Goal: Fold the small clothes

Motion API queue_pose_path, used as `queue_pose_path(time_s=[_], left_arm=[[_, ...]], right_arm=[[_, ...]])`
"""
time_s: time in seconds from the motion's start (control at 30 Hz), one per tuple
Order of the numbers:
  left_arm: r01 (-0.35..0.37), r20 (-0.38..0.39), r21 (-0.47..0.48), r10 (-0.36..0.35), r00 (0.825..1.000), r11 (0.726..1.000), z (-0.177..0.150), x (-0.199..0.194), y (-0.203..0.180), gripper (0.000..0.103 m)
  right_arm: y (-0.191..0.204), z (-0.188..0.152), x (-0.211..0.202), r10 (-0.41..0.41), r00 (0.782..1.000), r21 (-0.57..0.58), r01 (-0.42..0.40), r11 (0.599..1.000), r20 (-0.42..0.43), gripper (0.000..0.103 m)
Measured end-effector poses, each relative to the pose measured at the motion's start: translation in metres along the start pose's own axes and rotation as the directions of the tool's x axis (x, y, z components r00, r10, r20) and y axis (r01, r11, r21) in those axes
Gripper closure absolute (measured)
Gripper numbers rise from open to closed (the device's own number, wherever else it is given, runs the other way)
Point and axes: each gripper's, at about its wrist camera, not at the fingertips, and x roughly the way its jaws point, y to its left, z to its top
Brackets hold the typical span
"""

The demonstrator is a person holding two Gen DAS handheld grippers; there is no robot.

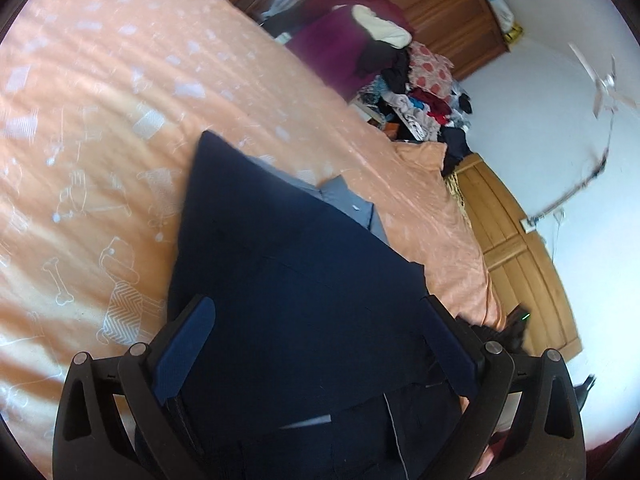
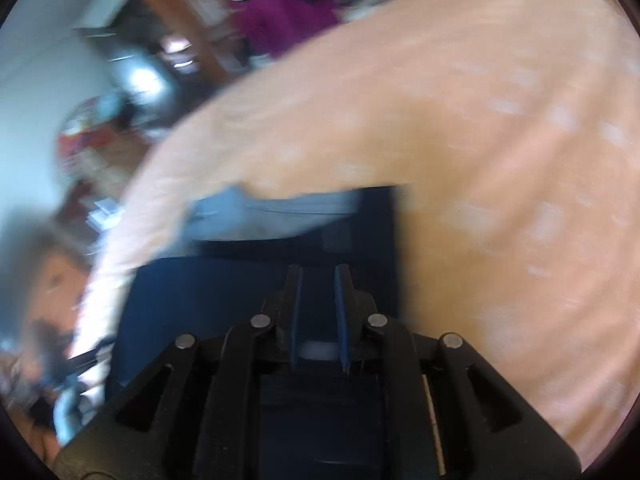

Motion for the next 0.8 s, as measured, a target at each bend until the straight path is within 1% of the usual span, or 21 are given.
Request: queue_pose_path(time_s=[0.03,0.07,0.1,0.13,0.17,0.2,0.23,0.27,0.3,0.33,0.37,0.4,0.43,0.47,0.53,0.57,0.63,0.7,0.73,0.77,0.8], left_arm=[[0.006,0.0,0.008,-0.006,1.0,1.0,-0.001,0.0,-0.003,0.002],[0.017,-0.004,0.008,-0.017,1.0,1.0,-0.001,0.002,-0.005,0.002],[0.023,-0.012,0.004,-0.023,1.0,1.0,-0.003,0.007,-0.006,0.002],[0.021,-0.022,0.001,-0.021,1.0,1.0,-0.004,0.011,-0.005,0.002],[0.018,-0.03,-0.002,-0.018,0.999,1.0,-0.005,0.013,-0.005,0.002],[0.019,-0.038,-0.004,-0.02,0.999,1.0,-0.006,0.015,-0.006,0.002],[0.035,-0.047,0.002,-0.035,0.998,0.999,-0.008,0.015,-0.008,0.002],[0.056,-0.06,0.011,-0.055,0.997,0.998,-0.011,0.013,-0.011,0.002],[0.074,-0.078,0.015,-0.073,0.994,0.997,-0.014,0.013,-0.014,0.002],[0.086,-0.115,0.011,-0.084,0.99,0.996,-0.02,0.015,-0.016,0.002],[0.093,-0.14,0.012,-0.09,0.986,0.996,-0.024,0.016,-0.019,0.002],[0.112,-0.164,0.027,-0.107,0.981,0.993,-0.029,0.015,-0.026,0.001],[0.132,-0.182,0.039,-0.123,0.976,0.991,-0.035,0.015,-0.033,0.001],[0.146,-0.196,0.043,-0.135,0.971,0.988,-0.04,0.015,-0.039,0.001],[0.161,-0.211,0.038,-0.149,0.966,0.986,-0.049,0.017,-0.047,0.001],[0.16,-0.216,0.03,-0.15,0.965,0.987,-0.055,0.018,-0.049,0.001],[0.148,-0.229,0.018,-0.14,0.963,0.989,-0.062,0.021,-0.048,0.001],[0.122,-0.235,0.023,-0.114,0.965,0.992,-0.067,0.022,-0.05,0.002],[0.124,-0.232,0.021,-0.115,0.966,0.992,-0.068,0.02,-0.05,0.001],[0.128,-0.221,0.018,-0.121,0.968,0.992,-0.068,0.017,-0.051,0.001],[0.129,-0.207,0.015,-0.123,0.971,0.992,-0.067,0.011,-0.051,0.001]], right_arm=[[0.013,0.006,0.017,0.073,0.996,-0.011,-0.073,0.997,-0.048,0.088],[0.03,0.012,0.039,0.11,0.989,-0.032,-0.114,0.993,-0.099,0.088],[0.044,0.02,0.063,0.127,0.976,-0.084,-0.144,0.986,-0.179,0.088],[0.057,0.032,0.08,0.082,0.973,-0.17,-0.12,0.978,-0.218,0.088],[0.066,0.044,0.087,0.011,0.981,-0.244,-0.059,0.968,-0.194,0.079],[0.076,0.058,0.092,-0.01,0.982,-0.297,-0.048,0.954,-0.19,0.071],[0.084,0.066,0.098,0.025,0.972,-0.305,-0.098,0.947,-0.233,0.047],[0.091,0.073,0.109,0.06,0.953,-0.307,-0.155,0.939,-0.298,0.032],[0.096,0.071,0.114,0.032,0.952,-0.336,-0.139,0.932,-0.305,0.034],[0.101,0.07,0.123,-0.031,0.956,-0.389,-0.09,0.917,-0.293,0.034],[0.102,0.068,0.126,-0.051,0.954,-0.409,-0.079,0.909,-0.296,0.038],[0.1,0.066,0.131,-0.044,0.954,-0.4,-0.082,0.913,-0.296,0.042],[0.093,0.062,0.135,-0.016,0.952,-0.365,-0.101,0.926,-0.306,0.05],[0.085,0.054,0.143,-0.016,0.946,-0.347,-0.103,0.932,-0.323,0.058],[0.074,0.047,0.168,-0.083,0.941,-0.351,-0.04,0.935,-0.328,0.057],[0.067,0.043,0.182,-0.092,0.936,-0.339,-0.031,0.94,-0.34,0.059],[0.063,0.041,0.19,-0.088,0.96,-0.374,-0.018,0.927,-0.265,0.06],[0.065,0.045,0.183,-0.087,0.969,-0.35,0.0,0.937,-0.232,0.059],[0.069,0.049,0.169,-0.075,0.977,-0.341,0.003,0.94,-0.198,0.056],[0.075,0.053,0.146,-0.039,0.988,-0.34,-0.014,0.94,-0.149,0.056],[0.079,0.057,0.13,-0.022,0.993,-0.347,-0.018,0.938,-0.112,0.056]])
